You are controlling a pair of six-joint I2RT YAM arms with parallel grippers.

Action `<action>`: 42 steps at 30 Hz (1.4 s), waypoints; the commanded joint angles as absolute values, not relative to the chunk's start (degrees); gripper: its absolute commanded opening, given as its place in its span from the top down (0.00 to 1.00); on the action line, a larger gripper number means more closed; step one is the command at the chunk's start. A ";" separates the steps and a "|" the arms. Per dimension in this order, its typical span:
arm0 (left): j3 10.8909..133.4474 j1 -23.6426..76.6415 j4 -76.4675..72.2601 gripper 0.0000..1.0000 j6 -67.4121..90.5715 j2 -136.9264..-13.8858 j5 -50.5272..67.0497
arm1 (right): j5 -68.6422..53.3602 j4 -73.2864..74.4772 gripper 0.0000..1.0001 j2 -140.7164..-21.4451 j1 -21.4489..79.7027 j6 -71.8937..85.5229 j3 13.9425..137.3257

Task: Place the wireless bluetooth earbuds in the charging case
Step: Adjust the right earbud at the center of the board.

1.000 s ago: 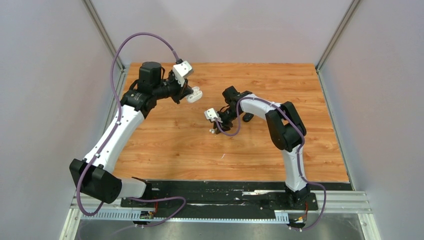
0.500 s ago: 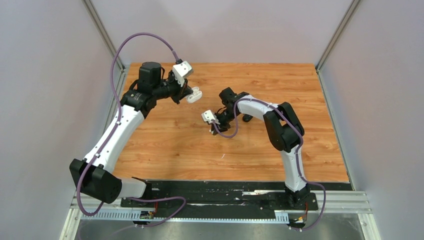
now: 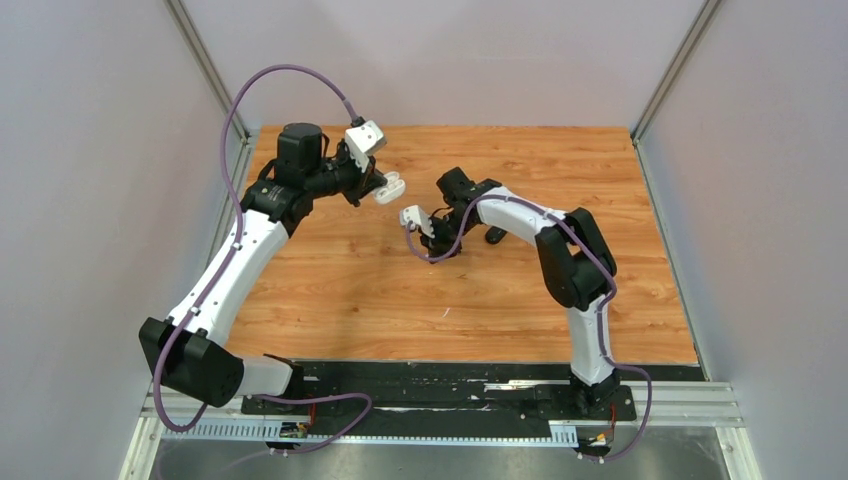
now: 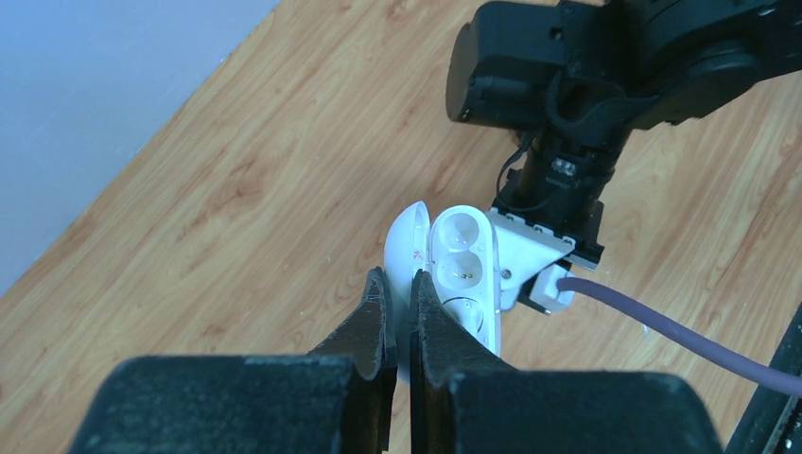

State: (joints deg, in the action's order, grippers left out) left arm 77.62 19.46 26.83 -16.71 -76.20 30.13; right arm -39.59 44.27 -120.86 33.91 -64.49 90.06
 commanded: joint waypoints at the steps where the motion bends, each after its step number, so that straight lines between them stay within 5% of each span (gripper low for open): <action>1: 78.33 19.25 21.95 1.00 -15.06 -76.09 31.48 | -32.57 45.11 0.96 -112.38 34.18 -38.85 91.36; 10: 78.19 19.23 20.40 1.00 -14.26 -76.86 32.23 | -17.87 40.63 1.00 -109.84 35.26 -8.35 81.87; 23: 77.37 19.12 23.21 1.00 -14.84 -75.73 30.62 | -7.90 40.61 1.00 -120.70 35.23 3.91 90.81; 30: 79.01 19.00 24.64 1.00 -16.05 -76.96 30.79 | -15.27 40.10 0.73 -119.04 34.60 0.58 92.68; 42: 80.94 18.73 23.52 1.00 -15.81 -79.60 31.36 | -33.51 40.41 0.56 -120.69 26.92 -12.04 96.54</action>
